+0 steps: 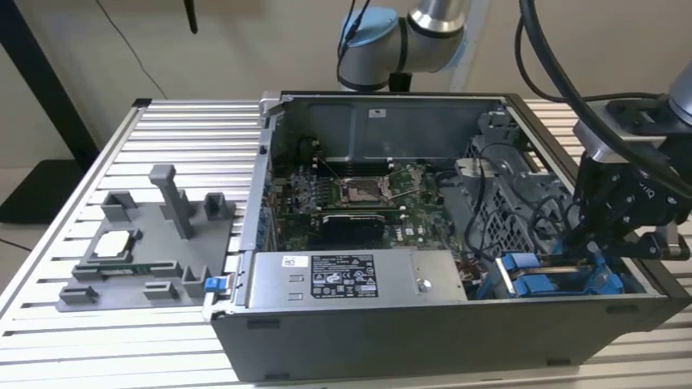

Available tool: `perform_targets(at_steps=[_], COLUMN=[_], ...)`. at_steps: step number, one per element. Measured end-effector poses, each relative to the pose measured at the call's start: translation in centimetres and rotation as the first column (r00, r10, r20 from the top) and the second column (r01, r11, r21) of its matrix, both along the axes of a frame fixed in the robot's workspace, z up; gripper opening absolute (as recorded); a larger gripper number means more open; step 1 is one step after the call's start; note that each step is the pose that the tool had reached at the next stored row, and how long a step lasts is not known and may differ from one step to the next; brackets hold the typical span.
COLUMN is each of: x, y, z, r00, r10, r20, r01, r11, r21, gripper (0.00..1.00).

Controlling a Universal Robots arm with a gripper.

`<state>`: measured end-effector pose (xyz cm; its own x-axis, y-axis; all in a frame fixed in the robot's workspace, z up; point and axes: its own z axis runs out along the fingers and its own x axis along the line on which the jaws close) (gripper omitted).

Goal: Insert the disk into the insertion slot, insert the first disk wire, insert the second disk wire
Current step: 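Insert the first disk wire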

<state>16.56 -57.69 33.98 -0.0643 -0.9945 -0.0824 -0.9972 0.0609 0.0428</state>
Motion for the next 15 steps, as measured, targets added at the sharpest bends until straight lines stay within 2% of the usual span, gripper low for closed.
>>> perform_targets(at_steps=[7, 15], x=[0.00, 0.01], y=[-0.01, -0.01], z=[-0.50, -0.55], r00=[0.9998, 0.9998], r10=[-0.021, -0.021], r20=[0.0000, 0.0000], r01=[0.021, 0.021], r11=[0.9998, 0.9998], r21=[0.0000, 0.0001], gripper=[0.00, 0.00])
